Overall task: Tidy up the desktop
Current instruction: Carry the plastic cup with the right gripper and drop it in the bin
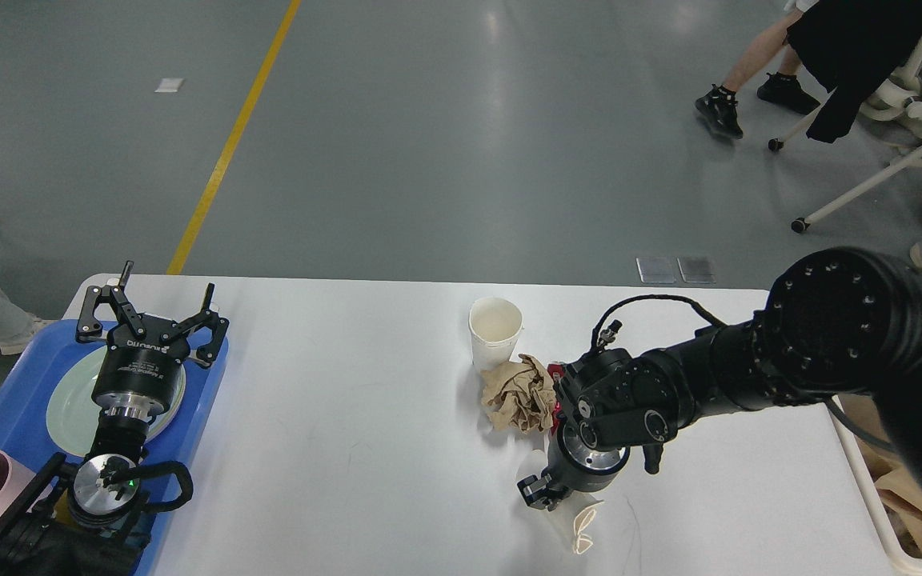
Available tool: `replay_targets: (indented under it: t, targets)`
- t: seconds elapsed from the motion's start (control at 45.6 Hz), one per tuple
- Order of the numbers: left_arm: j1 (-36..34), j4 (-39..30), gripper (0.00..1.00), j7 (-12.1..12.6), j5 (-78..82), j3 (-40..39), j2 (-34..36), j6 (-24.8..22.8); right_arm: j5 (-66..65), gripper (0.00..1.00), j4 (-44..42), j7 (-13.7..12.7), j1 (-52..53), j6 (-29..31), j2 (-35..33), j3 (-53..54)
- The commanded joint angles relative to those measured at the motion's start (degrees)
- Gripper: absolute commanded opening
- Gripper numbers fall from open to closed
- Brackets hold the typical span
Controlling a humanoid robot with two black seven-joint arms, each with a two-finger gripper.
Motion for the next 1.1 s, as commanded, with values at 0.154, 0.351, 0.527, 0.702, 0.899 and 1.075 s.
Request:
replay_targets:
  t: [0.154, 0.351, 0.527, 0.702, 0.899, 1.075]
  targets:
    - [0.08, 0.0, 0.97, 0.0, 0.01, 0.0, 0.0, 0.0, 12.56, 0.0, 6.16, 0.18, 13.75, 10.61, -7.51, -5.62]
    - [0.08, 0.0, 0.97, 0.0, 0.01, 0.0, 0.0, 0.0, 16.44, 0.0, 16.27, 2.63, 28.16, 11.5, -13.31, -16.17]
    - [-0.01, -0.08, 0.97, 0.0, 0.01, -0.09, 0.0, 0.0, 16.61, 0.0, 25.76, 14.68, 41.87, 12.2, -17.8, -27.24]
    - [0.08, 0.0, 0.97, 0.0, 0.01, 0.0, 0.0, 0.0, 21.26, 0.0, 30.6, 14.68, 49.45, 14.83, -19.38, -37.17]
    - [0.08, 0.0, 0.97, 0.0, 0.01, 0.0, 0.0, 0.0, 26.45, 0.0, 31.48, 14.16, 49.45, 15.54, -19.65, -41.31]
    - [-0.01, 0.0, 0.97, 0.0, 0.01, -0.09, 0.0, 0.0, 30.41, 0.0, 31.04, 14.16, 49.45, 14.93, -19.82, -44.21]
